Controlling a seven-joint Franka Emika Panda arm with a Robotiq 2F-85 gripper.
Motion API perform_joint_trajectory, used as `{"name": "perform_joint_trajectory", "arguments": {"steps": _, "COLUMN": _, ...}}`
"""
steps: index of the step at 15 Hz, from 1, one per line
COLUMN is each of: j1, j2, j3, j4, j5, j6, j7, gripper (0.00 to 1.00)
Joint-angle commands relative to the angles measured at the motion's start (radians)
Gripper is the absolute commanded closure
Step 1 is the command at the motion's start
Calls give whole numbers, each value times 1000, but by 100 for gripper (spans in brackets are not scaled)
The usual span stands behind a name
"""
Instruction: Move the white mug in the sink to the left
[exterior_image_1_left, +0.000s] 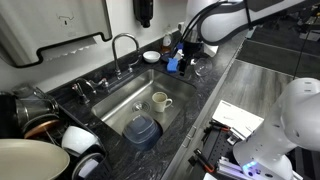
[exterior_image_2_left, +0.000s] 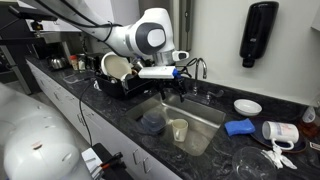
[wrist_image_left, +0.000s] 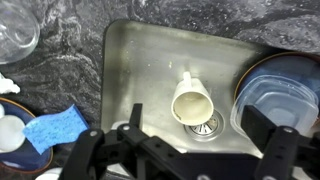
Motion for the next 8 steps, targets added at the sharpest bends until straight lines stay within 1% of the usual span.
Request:
{"name": "perform_joint_trajectory", "arguments": {"steps": 1, "j1": 12, "j2": 57, "j3": -17, "j4": -39, "j5": -46, "j6": 145, "j7": -151, "gripper": 0}}
{"name": "perform_joint_trajectory", "arguments": {"steps": 5, "j1": 39, "j2": 132, "j3": -71, "j4": -75, "j5": -15, "j6": 323, "j7": -369, "gripper": 0}}
{"name": "perform_joint_trajectory", "arguments": {"steps": 7, "j1": 45, "j2": 192, "j3": -99, "j4": -74, "j5": -5, "j6": 395, "j7": -459, "gripper": 0}}
{"name": "perform_joint_trajectory", "arguments": {"steps": 8, "j1": 52, "j2": 224, "j3": -117, "j4": -69, "j5": 18, "j6": 422, "j7": -508, "gripper": 0}}
